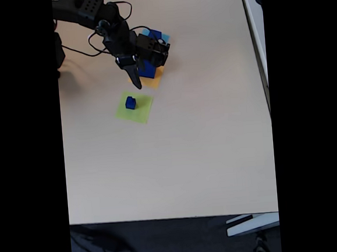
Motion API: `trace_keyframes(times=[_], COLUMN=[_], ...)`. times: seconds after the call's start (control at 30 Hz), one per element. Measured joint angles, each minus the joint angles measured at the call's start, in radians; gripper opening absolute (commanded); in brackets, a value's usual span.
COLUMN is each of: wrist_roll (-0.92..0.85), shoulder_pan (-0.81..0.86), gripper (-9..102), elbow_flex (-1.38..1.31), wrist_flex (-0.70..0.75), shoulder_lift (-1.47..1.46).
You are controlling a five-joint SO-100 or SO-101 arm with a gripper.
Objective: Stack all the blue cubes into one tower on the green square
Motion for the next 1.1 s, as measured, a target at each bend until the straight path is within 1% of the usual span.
trace_keyframes(times=[0.37,0.6,1.1], wrist_roll=[-0.064,-0.130,-0.189], shoulder_pan=[0.078,0.129,0.156], gripper=[27,27,26], elbow_flex=[0.087,0.091,0.089], wrist_flex=[-0.023,-0.023,-0.025], shoulder_lift=[0.017,0.018,-0.058])
